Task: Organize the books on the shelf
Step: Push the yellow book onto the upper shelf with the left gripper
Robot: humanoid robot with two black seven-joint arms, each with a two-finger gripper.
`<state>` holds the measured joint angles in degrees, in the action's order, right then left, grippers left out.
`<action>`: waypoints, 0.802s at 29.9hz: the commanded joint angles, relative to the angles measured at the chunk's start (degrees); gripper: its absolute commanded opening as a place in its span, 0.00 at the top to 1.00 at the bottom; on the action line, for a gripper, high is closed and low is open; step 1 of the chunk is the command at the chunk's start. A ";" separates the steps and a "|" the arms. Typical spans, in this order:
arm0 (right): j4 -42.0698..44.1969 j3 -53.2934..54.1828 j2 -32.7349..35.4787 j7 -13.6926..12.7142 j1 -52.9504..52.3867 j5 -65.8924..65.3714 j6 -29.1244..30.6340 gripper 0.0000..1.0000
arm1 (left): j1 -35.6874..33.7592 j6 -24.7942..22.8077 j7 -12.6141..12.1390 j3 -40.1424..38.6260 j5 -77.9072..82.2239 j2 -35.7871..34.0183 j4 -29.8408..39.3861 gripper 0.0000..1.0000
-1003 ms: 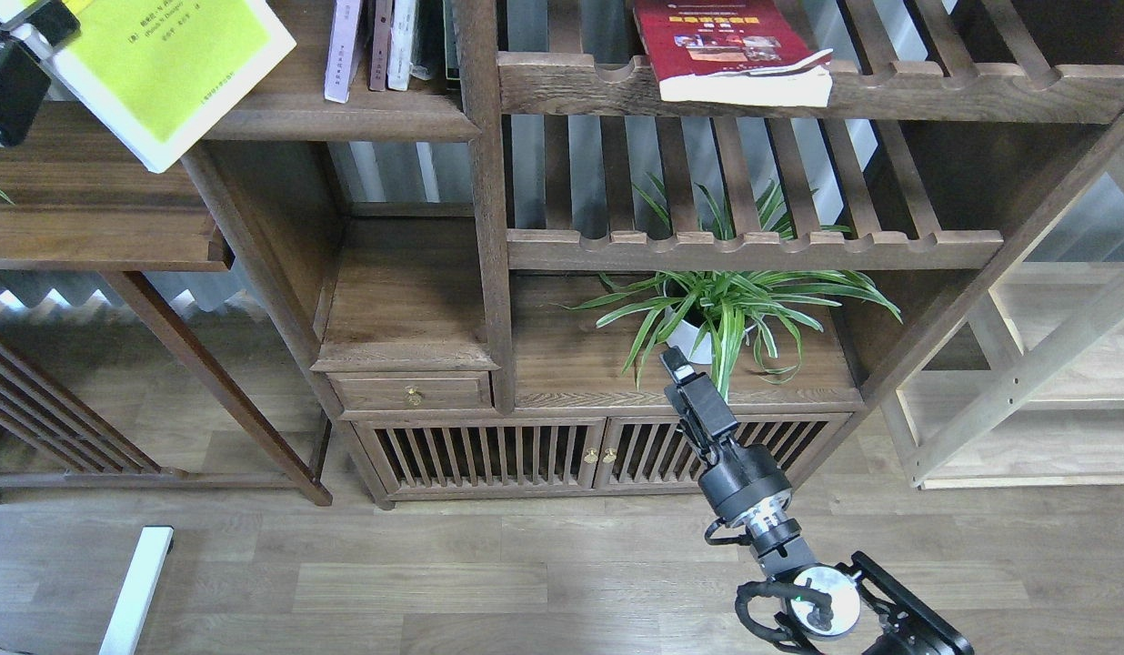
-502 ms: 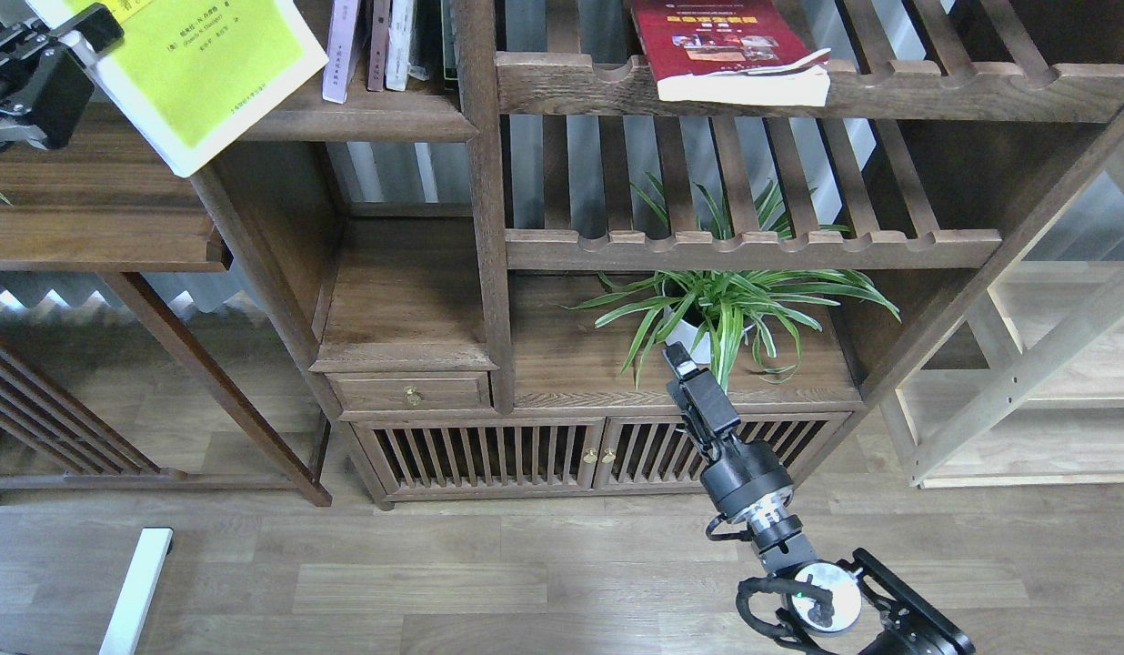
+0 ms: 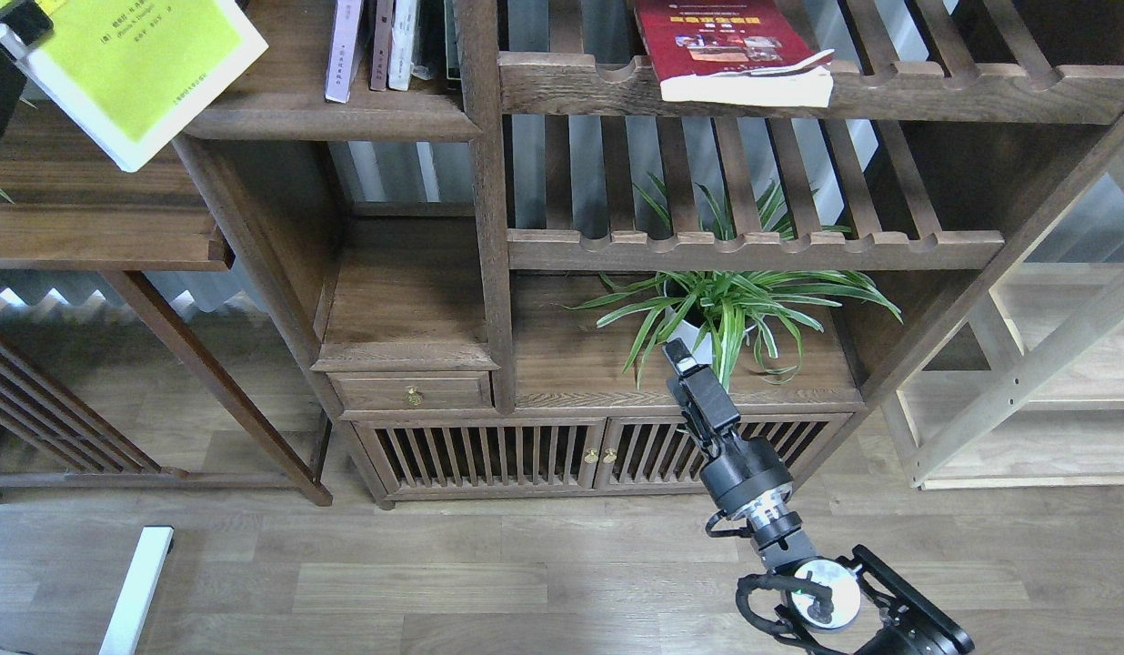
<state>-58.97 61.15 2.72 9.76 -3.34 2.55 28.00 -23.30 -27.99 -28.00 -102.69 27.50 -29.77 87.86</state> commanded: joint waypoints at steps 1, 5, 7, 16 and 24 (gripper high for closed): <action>-0.18 -0.07 0.00 -0.01 0.08 0.00 0.00 0.01 | -0.61 0.13 0.00 1.00 0.01 0.32 -1.28 0.98; -0.62 -0.16 0.00 -0.01 0.09 0.00 0.00 0.01 | -2.10 0.48 0.00 2.23 0.19 0.68 -2.08 0.98; -1.05 -0.16 0.09 -0.01 0.17 0.00 0.00 0.01 | -2.72 1.27 0.00 2.85 0.19 0.77 -2.87 0.98; -2.90 -0.16 0.53 -0.01 0.70 0.00 0.00 0.01 | -10.70 7.15 0.00 9.52 0.28 0.77 -5.50 0.99; -3.60 0.11 0.71 -0.01 1.76 0.00 0.00 0.01 | -16.95 10.50 0.00 15.59 0.28 0.77 -8.14 0.98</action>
<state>-62.21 61.12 3.34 9.74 -1.89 2.55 28.00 -38.30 -18.63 -28.00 -89.05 27.78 -28.96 80.63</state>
